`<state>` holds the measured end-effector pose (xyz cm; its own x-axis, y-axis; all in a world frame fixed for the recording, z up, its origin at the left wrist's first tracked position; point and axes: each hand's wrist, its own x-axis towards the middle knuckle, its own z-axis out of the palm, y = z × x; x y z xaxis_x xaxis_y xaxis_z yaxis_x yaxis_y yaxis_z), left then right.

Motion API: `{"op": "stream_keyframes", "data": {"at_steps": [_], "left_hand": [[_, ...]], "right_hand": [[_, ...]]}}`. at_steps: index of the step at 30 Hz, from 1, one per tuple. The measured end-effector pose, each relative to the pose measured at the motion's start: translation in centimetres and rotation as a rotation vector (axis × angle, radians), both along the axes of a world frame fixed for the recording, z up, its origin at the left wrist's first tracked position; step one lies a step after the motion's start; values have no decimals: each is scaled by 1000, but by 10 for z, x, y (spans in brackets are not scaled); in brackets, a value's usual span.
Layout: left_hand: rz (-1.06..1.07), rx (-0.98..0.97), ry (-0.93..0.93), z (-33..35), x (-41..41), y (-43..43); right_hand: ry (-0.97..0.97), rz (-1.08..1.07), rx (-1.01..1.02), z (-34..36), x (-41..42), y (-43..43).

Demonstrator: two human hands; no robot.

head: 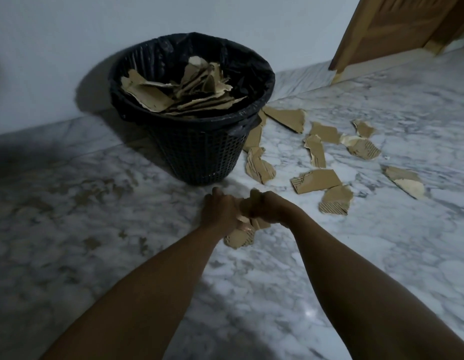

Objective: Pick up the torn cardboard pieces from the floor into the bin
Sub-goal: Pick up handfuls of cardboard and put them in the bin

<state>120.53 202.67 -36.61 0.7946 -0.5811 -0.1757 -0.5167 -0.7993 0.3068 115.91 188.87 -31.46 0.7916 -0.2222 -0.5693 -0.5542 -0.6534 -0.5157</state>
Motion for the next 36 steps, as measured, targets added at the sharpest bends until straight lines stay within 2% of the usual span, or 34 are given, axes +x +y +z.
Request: {"op": "stream_keyframes", "data": {"at_steps": [4,6,8,10,13,15,18,22,23,26,30,34,36], "left_hand": [[29,-68,109,3,1,14],[37,-55,99,7,2,12],[67,-32,117,11,1,5],[100,-16,171,15,2,-1],[108,-8,221,16,6,-10],[19,60,203,23,7,-22],[-100,125,70,45,11,-56],[-44,-3,20,56,35,-119],[-37,21,15,54,40,-132],[46,199,-24,37,58,-157],[35,395,91,34,85,-173],[165,381,177,35,93,-183],[102,421,176,32,97,-184]], "right_hand": [[14,-28,200,9,-16,2],[-83,-188,247,8,-24,-9],[-243,-449,251,6,-30,-31],[-275,-624,127,-1,-32,-61],[7,-706,-326,-13,-36,-108],[108,-812,-375,-19,-45,-132],[108,-864,-337,-25,-52,-159],[-81,-964,45,-22,-48,-179],[-117,-996,99,-19,-50,-183],[-17,-851,17,-30,-58,-201],[-85,-674,55,-22,-37,-222],[43,-458,-221,-28,3,-216],[98,-447,-279,-34,15,-207]]}}
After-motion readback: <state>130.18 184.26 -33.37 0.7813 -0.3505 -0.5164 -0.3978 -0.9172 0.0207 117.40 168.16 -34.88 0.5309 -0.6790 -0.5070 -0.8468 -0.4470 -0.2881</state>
